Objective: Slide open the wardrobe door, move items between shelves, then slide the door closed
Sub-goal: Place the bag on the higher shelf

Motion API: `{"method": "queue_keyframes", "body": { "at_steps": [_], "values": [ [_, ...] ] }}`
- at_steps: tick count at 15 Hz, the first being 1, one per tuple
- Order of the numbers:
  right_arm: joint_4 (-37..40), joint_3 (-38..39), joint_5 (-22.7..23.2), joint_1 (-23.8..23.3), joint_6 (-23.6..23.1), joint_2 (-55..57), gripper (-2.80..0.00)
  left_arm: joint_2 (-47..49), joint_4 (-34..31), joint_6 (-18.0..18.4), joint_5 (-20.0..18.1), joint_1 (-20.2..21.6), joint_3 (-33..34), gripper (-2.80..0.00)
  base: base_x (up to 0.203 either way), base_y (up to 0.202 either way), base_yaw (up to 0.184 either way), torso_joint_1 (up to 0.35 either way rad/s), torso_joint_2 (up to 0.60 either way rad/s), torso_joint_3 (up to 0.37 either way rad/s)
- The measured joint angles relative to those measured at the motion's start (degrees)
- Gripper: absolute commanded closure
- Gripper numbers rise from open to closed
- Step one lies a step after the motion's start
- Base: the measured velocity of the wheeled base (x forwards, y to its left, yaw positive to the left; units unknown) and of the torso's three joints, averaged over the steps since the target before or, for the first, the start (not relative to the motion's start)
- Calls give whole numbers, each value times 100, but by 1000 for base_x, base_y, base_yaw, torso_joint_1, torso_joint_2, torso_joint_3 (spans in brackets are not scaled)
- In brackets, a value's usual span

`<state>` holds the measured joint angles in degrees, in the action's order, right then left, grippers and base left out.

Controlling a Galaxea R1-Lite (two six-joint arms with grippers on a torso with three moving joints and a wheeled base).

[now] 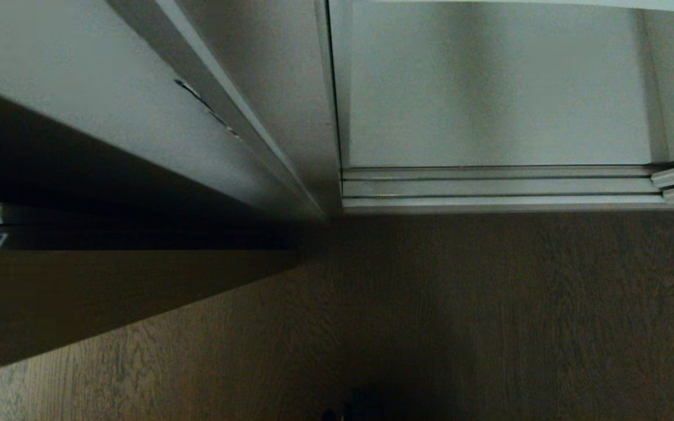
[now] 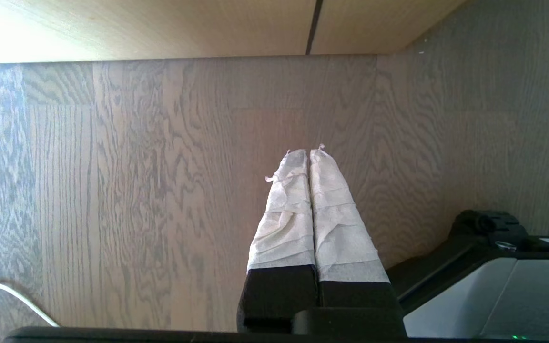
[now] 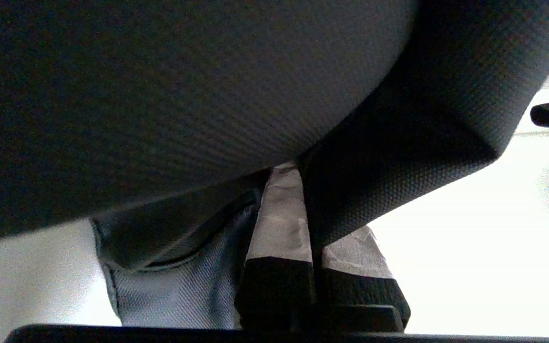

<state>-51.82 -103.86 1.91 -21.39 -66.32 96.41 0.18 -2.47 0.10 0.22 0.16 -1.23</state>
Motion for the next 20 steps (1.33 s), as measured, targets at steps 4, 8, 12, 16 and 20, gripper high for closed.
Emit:
{"method": "queue_keyframes", "body": {
  "at_steps": [4, 8, 12, 16, 20],
  "values": [
    [-10, -392, -57, -65, 88, 238, 0, 0, 0, 0, 0, 0, 0, 0, 0, 0, 0, 0, 0, 0],
    [-126, -451, -75, 6, 253, 259, -280, 0, 2, -2, 0, 0, 0, 0, 0, 0, 0, 0, 0, 0],
    [-48, -283, -54, 87, 298, 92, -280, 0, 0, 0, 2, 0, 0, 0, 0, 0, 0, 0, 0, 0],
    [601, 515, -13, 219, 555, -478, -280, 0, 0, 0, 2, 0, 0, 0, 0, 0, 0, 0, 0, 0],
    [1362, 1595, 208, 289, 546, -1295, -280, 0, -2, 0, 0, 0, 0, 0, 0, 0, 0, 0, 0, 0]
  ]
}}
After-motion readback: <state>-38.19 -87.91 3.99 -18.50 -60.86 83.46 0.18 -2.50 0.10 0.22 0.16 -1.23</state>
